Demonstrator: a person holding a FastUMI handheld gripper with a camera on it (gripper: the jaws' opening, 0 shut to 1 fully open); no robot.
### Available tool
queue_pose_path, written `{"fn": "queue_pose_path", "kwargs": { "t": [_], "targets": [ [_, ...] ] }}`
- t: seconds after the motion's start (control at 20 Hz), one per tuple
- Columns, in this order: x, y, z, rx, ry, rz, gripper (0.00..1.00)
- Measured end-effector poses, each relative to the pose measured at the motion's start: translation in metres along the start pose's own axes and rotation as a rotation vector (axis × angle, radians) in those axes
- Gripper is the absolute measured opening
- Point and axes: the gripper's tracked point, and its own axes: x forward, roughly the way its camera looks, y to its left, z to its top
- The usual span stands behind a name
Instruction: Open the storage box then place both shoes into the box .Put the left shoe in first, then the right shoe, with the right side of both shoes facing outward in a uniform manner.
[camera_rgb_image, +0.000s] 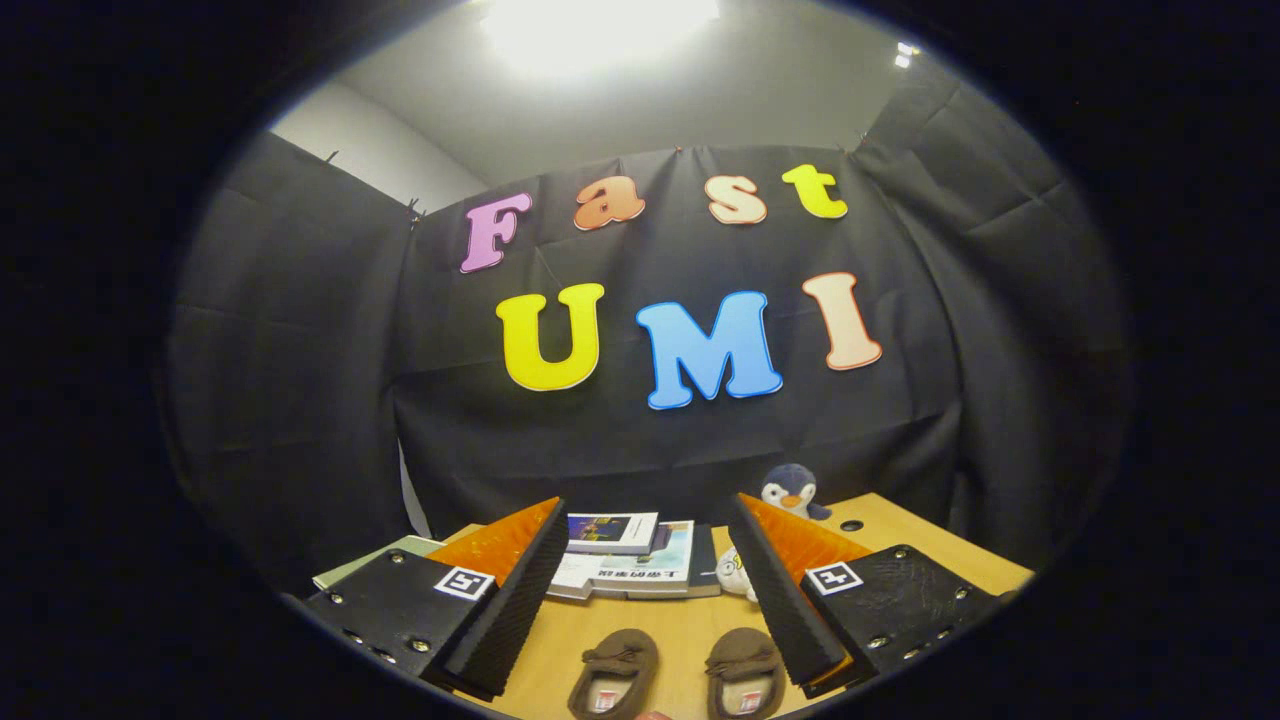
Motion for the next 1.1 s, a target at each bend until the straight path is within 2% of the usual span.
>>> {"fn": "queue_pose_path", "kwargs": {
  "t": [0.45,0.85,1.1],
  "targets": [
    [0.01,0.063,-0.062,0.18,0.193,0.14,0.98],
    [0.011,0.105,-0.129,0.478,0.431,0.212,0.98],
    [0.004,0.13,-0.163,0.602,0.573,0.267,0.98]
  ]
}}
